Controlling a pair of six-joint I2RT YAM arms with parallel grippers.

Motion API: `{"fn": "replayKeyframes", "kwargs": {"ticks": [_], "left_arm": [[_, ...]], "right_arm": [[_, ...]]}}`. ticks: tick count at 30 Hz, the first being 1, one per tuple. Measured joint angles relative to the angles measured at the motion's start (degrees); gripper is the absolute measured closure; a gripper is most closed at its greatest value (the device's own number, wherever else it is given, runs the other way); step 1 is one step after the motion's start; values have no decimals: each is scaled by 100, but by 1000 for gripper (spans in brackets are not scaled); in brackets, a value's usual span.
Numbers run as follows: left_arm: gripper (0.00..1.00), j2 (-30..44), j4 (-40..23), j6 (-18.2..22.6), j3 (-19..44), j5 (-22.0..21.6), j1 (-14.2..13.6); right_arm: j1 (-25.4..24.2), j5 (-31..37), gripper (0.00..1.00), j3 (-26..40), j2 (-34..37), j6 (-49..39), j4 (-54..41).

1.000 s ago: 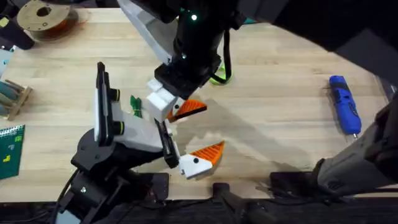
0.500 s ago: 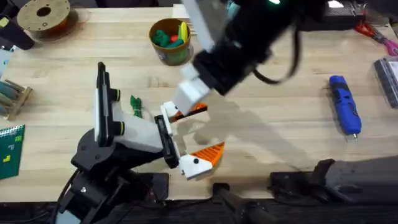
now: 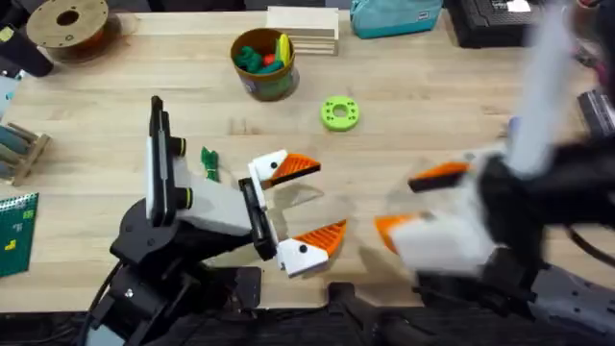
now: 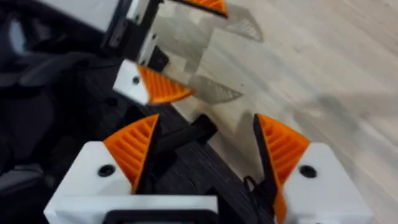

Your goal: Pick up the gripper from the table and insert it into the empty holder that is missing its gripper. Then pick up a screw, insert it into the mounting hole, and use the screwdriver to tighten it. Finally, clean up the table by picking up the vegetable and placing it into the bucket.

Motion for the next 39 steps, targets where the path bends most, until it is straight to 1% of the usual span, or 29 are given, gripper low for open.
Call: {"fn": "replayKeyframes", "kwargs": {"ticks": [4, 7, 8, 9, 10, 12, 13, 15, 16, 21, 24, 28, 31, 33, 37, 39], "left_arm": [[15, 0, 0, 0, 0, 0, 0], [13, 0, 0, 0, 0, 0, 0], [33, 0, 0, -9, 0, 0, 0], [105, 0, 0, 0, 0, 2, 0], [198, 0, 0, -1, 0, 1, 0], [484, 0, 0, 2, 0, 0, 0], [665, 0, 2, 2, 0, 0, 0], [948, 0, 2, 12, 0, 2, 0], [996, 0, 2, 33, 0, -2, 0], [996, 0, 2, 37, 0, -2, 0], [997, 0, 2, 14, 0, -2, 0], [997, 0, 2, -110, 0, -2, 0], [997, 0, 13, -140, 0, -2, 0], [997, 0, 22, -157, 0, -2, 0], [997, 0, 22, -177, -2, -2, 0], [997, 0, 22, -177, -2, -2, 0]], "right_arm": [[0, -180, 112, -265, -815, 19, -180], [0, -236, 112, -344, -1148, 8, -408], [0, -248, 112, -358, -1210, -10, -452], [0, -257, 112, -365, -1239, -26, -468], [0, -259, 112, -367, -1248, -32, -468], [0, -259, 110, -371, -1244, -68, -464], [0, -257, 110, -376, -1243, -80, -465], [0, -251, 110, -384, -1242, -115, -466], [0, -186, 110, -391, -1242, -137, -444], [0, -79, 110, -393, -1242, -116, -278], [-43, 76, 110, -393, -1242, 76, -276], [-370, 491, 107, -393, -1217, 388, -274], [-860, 766, 107, -393, -1056, 488, -273], [-1297, 874, 107, -393, -852, 459, -273], [-2497, 984, 107, -393, -141, 148, -245], [-3232, 1022, 107, -393, 356, -115, -160]]}}
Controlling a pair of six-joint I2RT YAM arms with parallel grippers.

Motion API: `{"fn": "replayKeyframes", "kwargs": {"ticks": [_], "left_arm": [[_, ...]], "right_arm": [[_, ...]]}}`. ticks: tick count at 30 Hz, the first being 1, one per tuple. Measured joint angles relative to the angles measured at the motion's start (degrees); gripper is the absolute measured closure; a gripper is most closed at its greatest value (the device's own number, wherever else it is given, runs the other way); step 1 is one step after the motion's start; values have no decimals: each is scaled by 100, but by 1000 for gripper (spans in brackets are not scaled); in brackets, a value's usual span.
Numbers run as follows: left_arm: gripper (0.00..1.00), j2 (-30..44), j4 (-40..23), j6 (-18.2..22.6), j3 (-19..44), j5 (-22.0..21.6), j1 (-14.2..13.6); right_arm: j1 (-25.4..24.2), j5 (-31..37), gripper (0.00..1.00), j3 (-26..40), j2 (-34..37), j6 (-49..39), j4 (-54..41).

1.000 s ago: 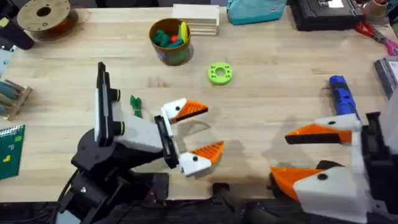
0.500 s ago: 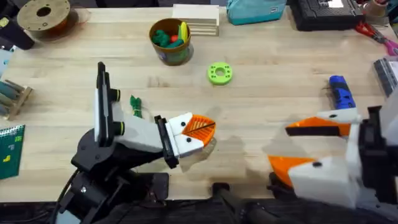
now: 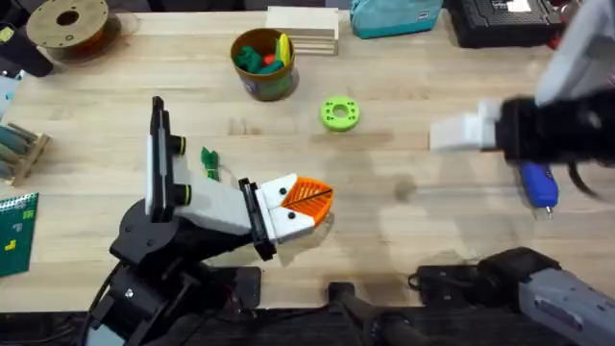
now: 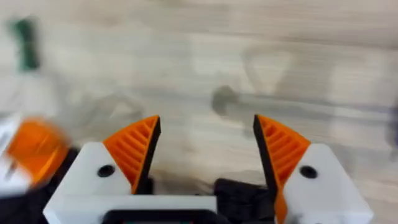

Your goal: Pick up the gripper from the table and insert it into the empty holder that is missing its gripper. Then pick up a screw, insert it into the mounting hole, and use the screwdriver to tighten it. Finally, clean up the table by picking up the vegetable and placing it into the bucket.

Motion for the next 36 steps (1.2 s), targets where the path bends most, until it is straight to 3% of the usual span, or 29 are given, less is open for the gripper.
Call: {"fn": "replayKeyframes", "kwargs": {"ticks": [8, 15, 20, 26, 36], "left_arm": [[997, 0, 0, 0, 0, 0, 0], [997, 0, -13, 0, 0, 0, 0], [997, 0, -13, 0, 0, -109, 0], [997, 0, -3, -2, 0, -349, 0], [997, 0, 0, -2, 0, -452, 0]], "right_arm": [[-2704, 684, 107, 0, 1660, -884, 260], [-4051, 1057, 105, -7, 2150, -2099, 1317], [-4474, 1109, 105, -7, 2441, -3139, 1940], [-4591, 1109, 105, -7, 3031, -4098, 2166], [-4591, 1111, 106, -7, 4084, -4832, 2251]]}}
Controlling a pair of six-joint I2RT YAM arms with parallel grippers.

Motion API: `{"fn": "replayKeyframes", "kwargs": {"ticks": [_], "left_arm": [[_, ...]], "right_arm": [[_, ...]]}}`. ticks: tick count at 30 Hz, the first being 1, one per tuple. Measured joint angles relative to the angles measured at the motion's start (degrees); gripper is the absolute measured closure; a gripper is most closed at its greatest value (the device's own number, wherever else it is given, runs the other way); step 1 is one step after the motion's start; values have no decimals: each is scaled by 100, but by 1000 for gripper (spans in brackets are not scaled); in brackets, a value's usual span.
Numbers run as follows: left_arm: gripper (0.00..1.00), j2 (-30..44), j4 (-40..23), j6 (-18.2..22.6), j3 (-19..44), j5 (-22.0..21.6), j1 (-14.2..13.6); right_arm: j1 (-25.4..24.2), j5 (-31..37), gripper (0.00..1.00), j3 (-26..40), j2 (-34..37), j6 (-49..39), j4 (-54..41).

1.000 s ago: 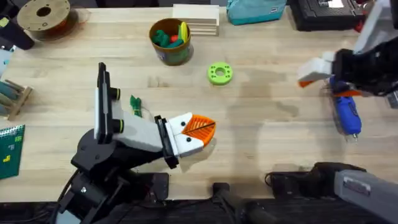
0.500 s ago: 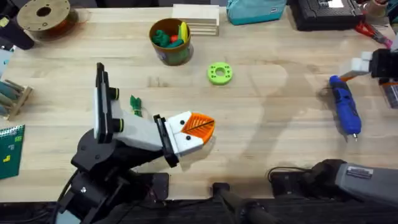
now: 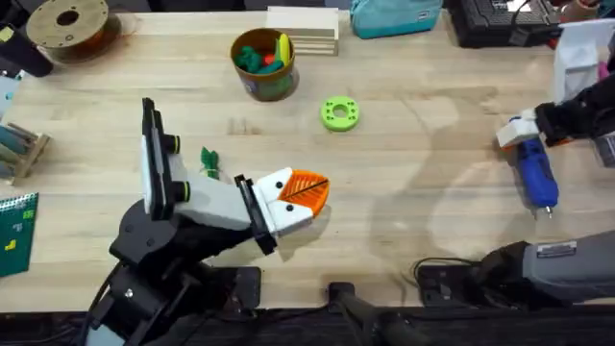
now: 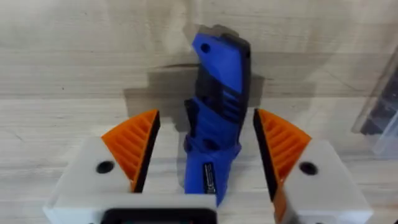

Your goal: Pick up the gripper from the table and insert it into the empty holder that is missing its gripper. Then pick up a screw, insert it into the mounting hole, and use the screwdriver to tighten it. Finally, clean up the table by picking up the vegetable and placing it into the bucket.

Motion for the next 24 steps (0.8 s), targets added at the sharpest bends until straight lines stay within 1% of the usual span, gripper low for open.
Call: {"fn": "replayKeyframes", "kwargs": {"ticks": [9, 11, 12, 14, 17, 19, 20, 21, 22, 24], "left_arm": [[997, 0, -1, 0, 0, 0, 0], [997, 0, -1, 0, 0, -1, 0], [997, 1, -2, 0, 0, 0, 0], [997, 0, 0, 0, 0, 0, 0], [997, 0, 0, 0, 0, -2, 0], [997, 0, -2, 0, 0, -2, 0], [997, 0, 0, 0, 0, -2, 0], [997, 0, -1, 0, 0, -2, 0], [997, 0, -1, 0, 0, -2, 0], [997, 0, 0, 0, 0, -4, 0]], "right_arm": [[0, 0, 104, 0, 318, -102, 306], [0, 0, 116, 0, 359, -112, 321], [0, -2, 160, 0, 385, -124, 335], [0, 2, 331, 0, 435, -144, 347], [2, 0, 540, 0, 445, -163, 353], [0, 7, 756, -2, 448, -171, 389], [0, 18, 898, -2, 451, -184, 429], [0, 36, 959, -2, 450, -158, 466], [0, 23, 977, -2, 451, -159, 481], [2, 39, 972, -2, 451, -162, 481]]}}
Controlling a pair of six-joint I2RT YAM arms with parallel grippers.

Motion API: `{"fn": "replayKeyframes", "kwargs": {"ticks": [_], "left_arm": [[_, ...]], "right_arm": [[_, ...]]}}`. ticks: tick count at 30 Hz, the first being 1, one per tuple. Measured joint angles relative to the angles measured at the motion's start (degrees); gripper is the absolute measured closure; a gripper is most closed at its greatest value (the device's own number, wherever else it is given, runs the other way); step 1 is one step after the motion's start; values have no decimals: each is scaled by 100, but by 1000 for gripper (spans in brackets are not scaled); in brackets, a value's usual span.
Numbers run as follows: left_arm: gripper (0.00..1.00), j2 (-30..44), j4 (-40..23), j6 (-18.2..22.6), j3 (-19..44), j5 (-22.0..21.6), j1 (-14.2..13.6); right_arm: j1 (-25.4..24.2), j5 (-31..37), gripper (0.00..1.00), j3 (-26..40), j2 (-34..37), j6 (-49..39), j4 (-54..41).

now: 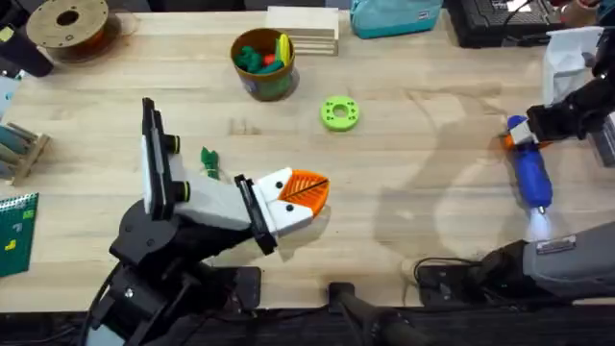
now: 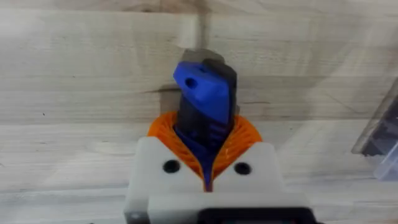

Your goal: Pick up the gripper from the table and insert it into the empty holder that is missing its gripper. Then pick up a screw, insert it into the mounting hole, and use the screwdriver to tighten it. Finally, clean up the table by picking up the vegetable and placing it into the bucket.

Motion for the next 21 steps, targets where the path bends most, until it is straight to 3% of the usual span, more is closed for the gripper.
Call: {"fn": "replayKeyframes", "kwargs": {"ticks": [8, 12, 21], "left_arm": [[997, 0, 0, 0, 0, 0, 0], [997, 0, -2, 0, 0, 0, 0], [997, 0, 0, 0, 0, 0, 0]], "right_arm": [[167, -1, 972, -43, -360, 39, -8], [304, -296, 972, -61, -1194, 218, -11], [421, -1950, 972, -84, -3407, 781, 198]]}}
